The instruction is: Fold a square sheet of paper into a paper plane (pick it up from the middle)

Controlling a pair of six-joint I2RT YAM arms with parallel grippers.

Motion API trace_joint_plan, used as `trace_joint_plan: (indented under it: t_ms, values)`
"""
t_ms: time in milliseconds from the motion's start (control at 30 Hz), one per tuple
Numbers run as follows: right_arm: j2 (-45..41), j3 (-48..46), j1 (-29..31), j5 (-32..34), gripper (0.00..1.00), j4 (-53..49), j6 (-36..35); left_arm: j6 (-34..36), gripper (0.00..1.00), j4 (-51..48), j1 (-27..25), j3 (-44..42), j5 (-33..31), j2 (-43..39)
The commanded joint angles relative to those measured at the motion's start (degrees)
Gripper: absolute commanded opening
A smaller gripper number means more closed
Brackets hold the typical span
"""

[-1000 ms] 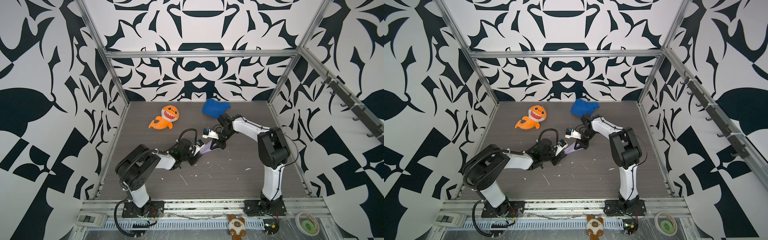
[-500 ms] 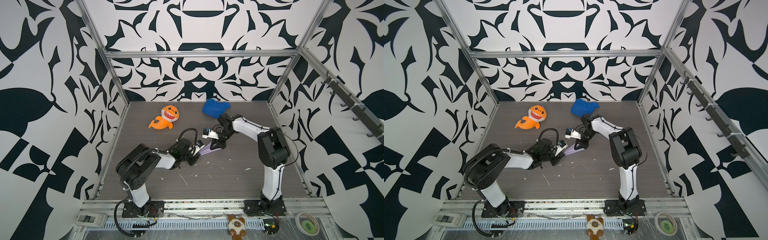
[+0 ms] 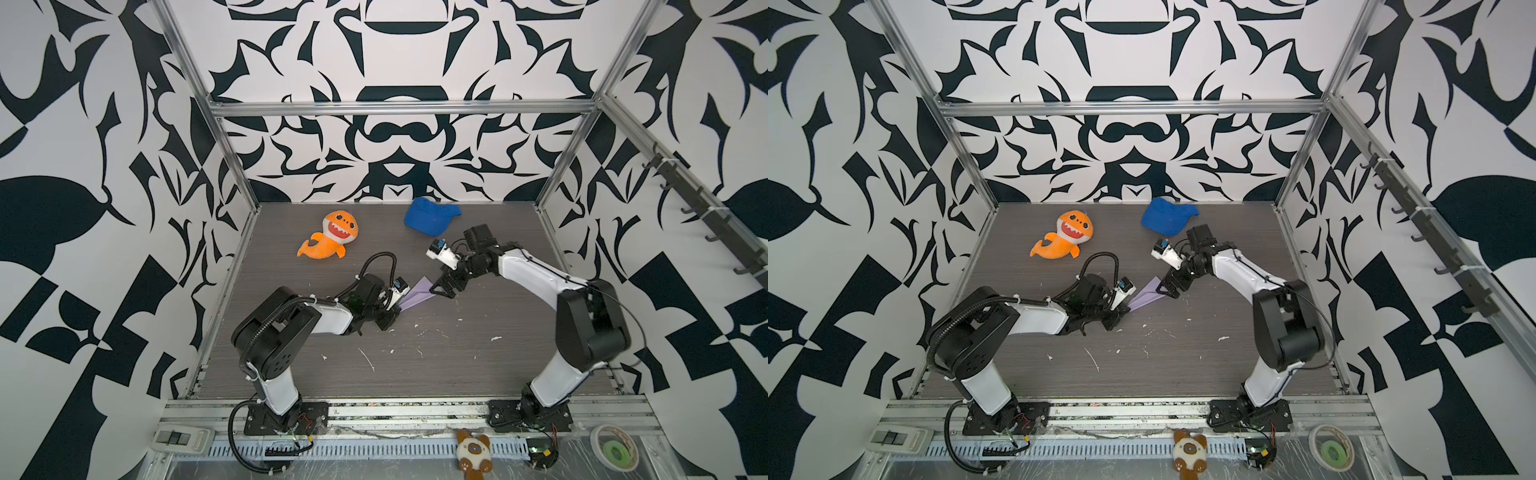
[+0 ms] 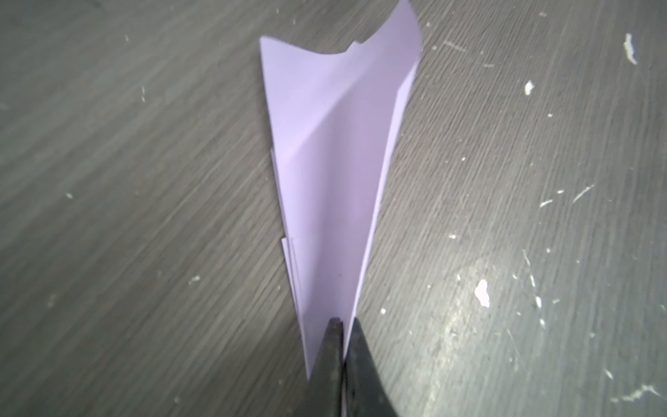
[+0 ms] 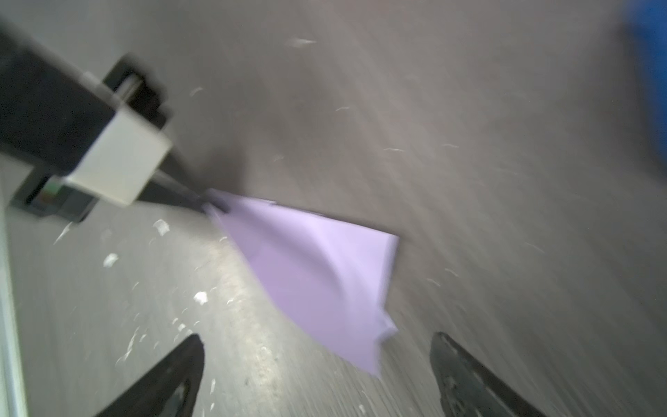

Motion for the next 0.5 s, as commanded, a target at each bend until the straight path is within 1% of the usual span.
trace_joint_plan:
  t_ms: [0,67,133,233,300,367,433,467]
  values:
    - [-6.9,-4.2,0.1,14.9,1.00,16.6,18.8,-4.2,0.08,-5.9,0.3,2.5,0.5,0.7]
    - [-9.5,-4.9,0.1,22.1,1.00,15.8,25.9,-5.5,0.07,-8.2,0.2,3.6,0.8,0.8]
    - [-11.1,-5.3,0.1,23.4,1.00,13.4,27.7,-7.0,0.06,-10.3,0.2,4.6,1.4,0.9]
    - [-14.0,-9.7,0.1,21.5,1.00,16.2,31.0,-8.4,0.06,-13.4,0.2,6.1,2.0,1.2]
    - [-15.8,-12.4,0.1,20.8,1.00,17.7,34.6,-9.3,0.05,-14.9,0.2,6.7,2.6,1.2]
    - [-16.7,-13.8,0.1,19.8,1.00,17.4,37.5,-10.1,0.05,-15.3,0.2,6.7,2.7,1.3]
    - [-16.9,-14.5,0.0,16.2,1.00,16.1,38.9,-10.9,0.05,-14.8,0.2,6.4,2.8,1.6]
    - [-16.7,-15.1,0.1,12.9,0.97,16.5,39.9,-11.4,0.05,-14.3,0.2,6.2,2.8,1.7]
